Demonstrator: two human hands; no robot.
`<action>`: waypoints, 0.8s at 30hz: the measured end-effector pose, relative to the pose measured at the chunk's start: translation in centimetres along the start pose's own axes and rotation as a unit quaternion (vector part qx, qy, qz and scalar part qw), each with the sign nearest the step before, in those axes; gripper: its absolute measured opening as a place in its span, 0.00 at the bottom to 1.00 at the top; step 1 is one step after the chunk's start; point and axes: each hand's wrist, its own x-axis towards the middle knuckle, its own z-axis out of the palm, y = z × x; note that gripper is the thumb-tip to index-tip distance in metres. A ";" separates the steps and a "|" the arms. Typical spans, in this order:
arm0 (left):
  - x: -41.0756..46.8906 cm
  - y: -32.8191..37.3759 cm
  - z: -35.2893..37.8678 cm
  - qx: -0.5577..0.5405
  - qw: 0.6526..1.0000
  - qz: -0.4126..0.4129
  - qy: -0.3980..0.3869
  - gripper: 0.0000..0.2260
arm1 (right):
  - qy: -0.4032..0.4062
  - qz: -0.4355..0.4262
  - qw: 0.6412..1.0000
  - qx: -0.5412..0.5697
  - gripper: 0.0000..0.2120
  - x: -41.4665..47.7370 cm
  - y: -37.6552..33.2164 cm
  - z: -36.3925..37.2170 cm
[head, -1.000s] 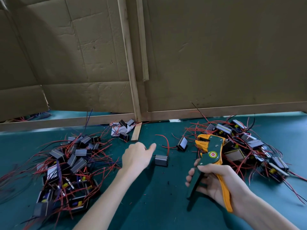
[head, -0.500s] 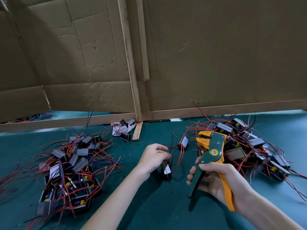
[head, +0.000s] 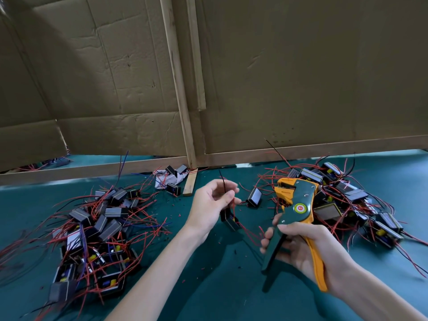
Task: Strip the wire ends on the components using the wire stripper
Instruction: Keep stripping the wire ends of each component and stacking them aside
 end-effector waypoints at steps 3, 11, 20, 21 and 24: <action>-0.1 1.5 -0.1 -0.027 0.999 0.012 -0.012 0.10 | -0.008 -0.018 1.000 -0.020 0.12 0.0 -0.1 -0.1; -0.9 4.5 -0.2 0.039 0.996 0.062 -0.052 0.07 | -0.074 -0.027 0.994 -0.079 0.10 -0.4 -0.5 0.1; -1.4 4.9 0.6 0.028 0.992 0.049 -0.112 0.06 | -0.173 0.001 0.980 -0.101 0.19 -0.5 -0.5 0.0; -1.4 4.9 0.6 0.020 0.992 0.041 -0.117 0.03 | -0.181 0.000 0.978 -0.106 0.19 -0.5 -0.5 0.0; -1.5 4.9 0.8 0.015 0.991 0.023 -0.133 0.05 | -0.191 -0.003 0.975 -0.116 0.17 -0.6 -0.6 0.1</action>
